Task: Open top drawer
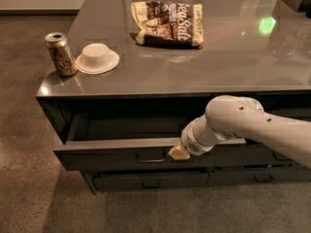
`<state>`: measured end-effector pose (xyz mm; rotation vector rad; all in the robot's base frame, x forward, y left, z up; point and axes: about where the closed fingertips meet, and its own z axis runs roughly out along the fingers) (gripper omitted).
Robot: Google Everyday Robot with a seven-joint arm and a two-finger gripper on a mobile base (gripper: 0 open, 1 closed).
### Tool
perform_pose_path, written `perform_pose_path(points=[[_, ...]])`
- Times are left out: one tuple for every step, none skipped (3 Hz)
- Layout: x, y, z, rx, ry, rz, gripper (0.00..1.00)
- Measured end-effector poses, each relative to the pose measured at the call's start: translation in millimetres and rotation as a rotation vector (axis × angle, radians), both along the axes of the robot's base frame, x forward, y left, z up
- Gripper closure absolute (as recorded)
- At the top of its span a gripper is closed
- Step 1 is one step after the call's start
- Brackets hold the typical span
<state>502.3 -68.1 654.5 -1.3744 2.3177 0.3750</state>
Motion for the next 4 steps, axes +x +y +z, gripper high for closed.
perform_pose_path(points=[[0.2, -1.0, 4.2, 0.000, 0.000, 0.000, 0.88], [-0.2, -4.8, 5.1, 0.000, 0.000, 0.000, 1.00], [-4.4, -16.4, -2.7, -0.014, 0.001, 0.020, 0.90], [-5.0, -18.1, 0.8, -0.016, 0.001, 0.023, 0.67]])
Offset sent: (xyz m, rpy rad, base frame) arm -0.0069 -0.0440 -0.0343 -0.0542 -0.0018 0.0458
